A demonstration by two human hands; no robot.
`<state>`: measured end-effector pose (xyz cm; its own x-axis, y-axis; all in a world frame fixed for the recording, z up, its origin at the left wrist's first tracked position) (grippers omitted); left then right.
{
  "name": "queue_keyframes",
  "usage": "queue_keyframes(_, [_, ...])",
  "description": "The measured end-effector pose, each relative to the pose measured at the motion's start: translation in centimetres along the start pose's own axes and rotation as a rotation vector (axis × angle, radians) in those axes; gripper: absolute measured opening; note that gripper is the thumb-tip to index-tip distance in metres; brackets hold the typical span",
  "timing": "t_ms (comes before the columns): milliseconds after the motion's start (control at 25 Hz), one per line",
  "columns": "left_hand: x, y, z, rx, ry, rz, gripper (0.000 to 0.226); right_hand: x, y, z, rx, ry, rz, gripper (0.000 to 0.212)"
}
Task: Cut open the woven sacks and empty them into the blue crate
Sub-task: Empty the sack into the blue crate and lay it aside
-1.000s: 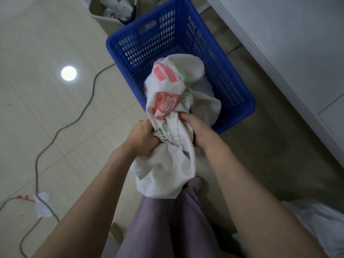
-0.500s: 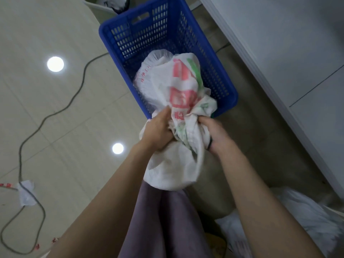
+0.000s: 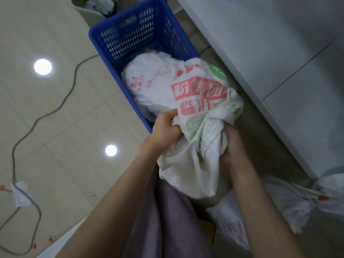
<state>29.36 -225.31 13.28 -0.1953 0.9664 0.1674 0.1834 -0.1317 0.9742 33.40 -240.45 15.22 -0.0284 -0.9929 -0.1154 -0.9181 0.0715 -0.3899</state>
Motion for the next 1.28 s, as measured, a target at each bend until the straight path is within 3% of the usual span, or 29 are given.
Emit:
queue_keyframes(80, [0.7, -1.0, -0.3, 0.092, 0.073, 0.0, 0.016, -0.2, 0.5, 0.0, 0.028, -0.031, 0.022, 0.012])
queue_keyframes(120, [1.1, -1.5, -0.5, 0.121, 0.07, 0.069, 0.021, -0.5, 0.6, -0.6, 0.055, -0.017, 0.013, 0.013])
queue_keyframes(240, [2.0, -0.7, -1.1, 0.141, -0.004, 0.244, 0.07, -0.5, -0.5, -1.7, 0.102, 0.086, 0.051, 0.039])
queue_keyframes(320, [2.1, 1.0, -0.7, 0.013, -0.072, 0.519, 0.096, 0.2, -1.2, -2.3, 0.163, 0.12, -0.015, 0.047])
queue_keyframes(400, [1.9, 2.6, 0.4, -0.154, -0.142, 0.752, 0.103, 0.9, -2.5, -3.5, 0.237, 0.143, -0.083, 0.042])
queue_keyframes(520, [0.8, 3.9, 3.2, -0.24, -0.266, 0.744, 0.088, 1.8, -4.2, -5.4, 0.27, 0.104, -0.12, 0.032])
queue_keyframes(680, [-2.0, 4.9, 4.3, -0.252, -0.637, 0.722, 0.035, 2.7, -6.0, -7.7, 0.265, 0.001, -0.058, 0.017])
queue_keyframes(840, [-1.3, 5.9, 2.5, -0.372, -0.378, 0.797, 0.04, 4.2, -7.9, -9.5, 0.364, 0.146, 0.03, 0.024])
queue_keyframes(920, [0.0, 6.8, 1.3, -0.344, -0.282, 0.682, 0.042, 5.3, -8.5, -9.7, 0.414, 0.222, -0.031, 0.029])
queue_keyframes(1080, [1.0, 8.3, -1.2, 0.146, -0.075, 0.171, 0.017, 4.0, -6.4, -7.8, 0.214, 0.103, -0.121, 0.033])
queue_keyframes(1160, [0.8, 7.5, -2.2, 0.223, -0.034, 0.046, 0.017, 2.2, -4.3, -6.3, 0.103, 0.0, -0.148, 0.033])
queue_keyframes(1280, [0.7, 6.2, -3.0, 0.214, -0.14, 0.009, 0.032, -0.4, -1.6, -4.8, -0.043, -0.046, -0.122, 0.016])
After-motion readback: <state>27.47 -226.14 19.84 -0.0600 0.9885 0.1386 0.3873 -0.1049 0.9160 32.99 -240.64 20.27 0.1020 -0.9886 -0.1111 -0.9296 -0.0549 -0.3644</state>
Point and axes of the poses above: each hand's wrist, its own z-axis towards the middle knuckle, its own x-axis out of the back of the hand, y = z × x, the point moved 3 cm from there along z, towards the middle knuckle, and after that the axes turned 14 degrees about -x, right-handed, at the moved point
